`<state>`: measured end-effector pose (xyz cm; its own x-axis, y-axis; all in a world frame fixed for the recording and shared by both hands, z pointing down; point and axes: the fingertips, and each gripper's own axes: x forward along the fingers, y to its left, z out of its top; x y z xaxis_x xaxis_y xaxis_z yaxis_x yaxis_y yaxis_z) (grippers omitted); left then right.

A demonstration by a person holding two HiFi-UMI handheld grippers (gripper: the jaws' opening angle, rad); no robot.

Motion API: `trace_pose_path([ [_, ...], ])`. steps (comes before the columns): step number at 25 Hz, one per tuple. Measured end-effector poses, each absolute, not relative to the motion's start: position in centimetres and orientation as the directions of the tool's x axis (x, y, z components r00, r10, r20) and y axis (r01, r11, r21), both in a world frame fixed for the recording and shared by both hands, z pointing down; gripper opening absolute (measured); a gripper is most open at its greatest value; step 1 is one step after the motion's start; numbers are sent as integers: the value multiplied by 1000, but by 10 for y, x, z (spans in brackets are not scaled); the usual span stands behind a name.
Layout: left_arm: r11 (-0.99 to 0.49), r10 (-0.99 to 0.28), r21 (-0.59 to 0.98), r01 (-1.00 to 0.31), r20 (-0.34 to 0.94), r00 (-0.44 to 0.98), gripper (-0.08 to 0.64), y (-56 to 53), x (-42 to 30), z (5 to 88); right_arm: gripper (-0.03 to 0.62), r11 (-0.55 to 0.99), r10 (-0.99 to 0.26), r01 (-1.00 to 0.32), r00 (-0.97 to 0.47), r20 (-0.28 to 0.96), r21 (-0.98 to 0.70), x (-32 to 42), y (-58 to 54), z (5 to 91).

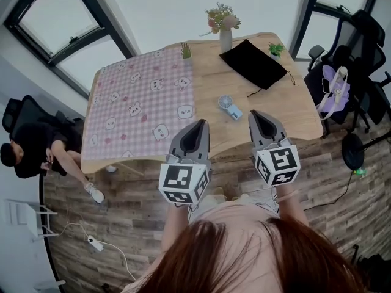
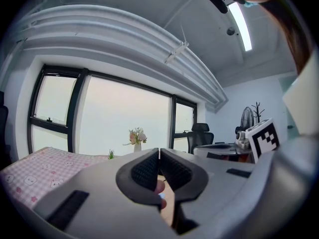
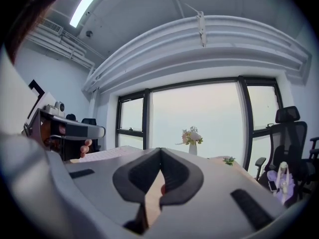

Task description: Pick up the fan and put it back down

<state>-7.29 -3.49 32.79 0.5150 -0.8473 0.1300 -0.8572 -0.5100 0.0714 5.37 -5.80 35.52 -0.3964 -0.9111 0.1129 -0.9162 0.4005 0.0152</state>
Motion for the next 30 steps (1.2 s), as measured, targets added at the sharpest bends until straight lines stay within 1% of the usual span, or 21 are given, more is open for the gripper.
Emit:
trace_pose_path([
  [11, -486, -860, 70, -871, 141, 491, 14, -18, -46, 324, 0, 416, -906, -909, -411, 97, 34, 80, -34, 339],
  [30, -463, -878, 22, -886, 128, 462, 14, 12, -17, 308, 0, 477, -879, -876, -472, 71, 68, 97, 3, 324],
])
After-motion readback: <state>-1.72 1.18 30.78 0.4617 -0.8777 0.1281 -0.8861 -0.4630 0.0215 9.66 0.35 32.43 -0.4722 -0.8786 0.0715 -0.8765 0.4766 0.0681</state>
